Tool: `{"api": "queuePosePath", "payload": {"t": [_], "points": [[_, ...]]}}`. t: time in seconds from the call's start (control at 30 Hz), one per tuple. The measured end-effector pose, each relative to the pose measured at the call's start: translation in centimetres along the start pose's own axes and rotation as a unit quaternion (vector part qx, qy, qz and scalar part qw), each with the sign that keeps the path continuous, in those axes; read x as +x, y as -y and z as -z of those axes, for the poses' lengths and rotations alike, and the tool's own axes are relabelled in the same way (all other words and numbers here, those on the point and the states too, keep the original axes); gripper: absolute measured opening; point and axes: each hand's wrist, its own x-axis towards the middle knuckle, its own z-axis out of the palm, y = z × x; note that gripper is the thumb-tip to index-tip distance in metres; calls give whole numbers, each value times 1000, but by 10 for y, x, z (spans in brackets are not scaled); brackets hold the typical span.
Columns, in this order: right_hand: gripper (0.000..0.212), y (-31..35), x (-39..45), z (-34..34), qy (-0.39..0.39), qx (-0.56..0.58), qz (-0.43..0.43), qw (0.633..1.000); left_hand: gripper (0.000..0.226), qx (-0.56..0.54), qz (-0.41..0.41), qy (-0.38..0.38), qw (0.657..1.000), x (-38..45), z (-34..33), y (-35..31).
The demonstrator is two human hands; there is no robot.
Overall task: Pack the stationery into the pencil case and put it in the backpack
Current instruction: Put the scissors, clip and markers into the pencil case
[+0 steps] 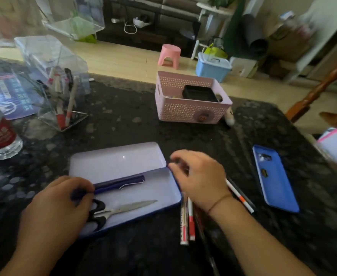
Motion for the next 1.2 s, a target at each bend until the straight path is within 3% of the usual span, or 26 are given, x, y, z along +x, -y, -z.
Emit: {"api": "queuePosePath", "payload": {"t": [0.1,0.17,0.33,0.5,0.63,0.73,0.8,0.87,0.97,1.2], "points": [[8,-66,-11,31,37,-56,-164,984,29,-2,-33,17,999,-3,5,-5],[10,-84,-16,36,59,-34,-187,980,25,-2,-48,34,998,-7,10,-11],[37,-65,2,16,153,-87,-48,983,18,12,-73,49,996,-11,16,-20],[40,-53,32,7,249,-103,-69,961,16,8,-66,53,996,-11,18,-20],[40,-56,41,15,186,-87,-51,977,14,11,-66,63,996,-10,20,-20],[28,-42,33,24,79,-24,98,992,13,10,-64,62,996,-11,21,-20],[21,-27,26,25,107,-59,251,960,13,6,-63,60,996,-11,21,-20],[19,-17,23,20,163,-122,338,919,11,7,-63,62,996,-11,21,-21],[21,-11,24,13,226,-171,293,913,11,0,-54,64,996,-11,22,-22],[32,-6,24,-7,188,-171,196,947,13,2,-49,77,996,-12,23,-23]]}}
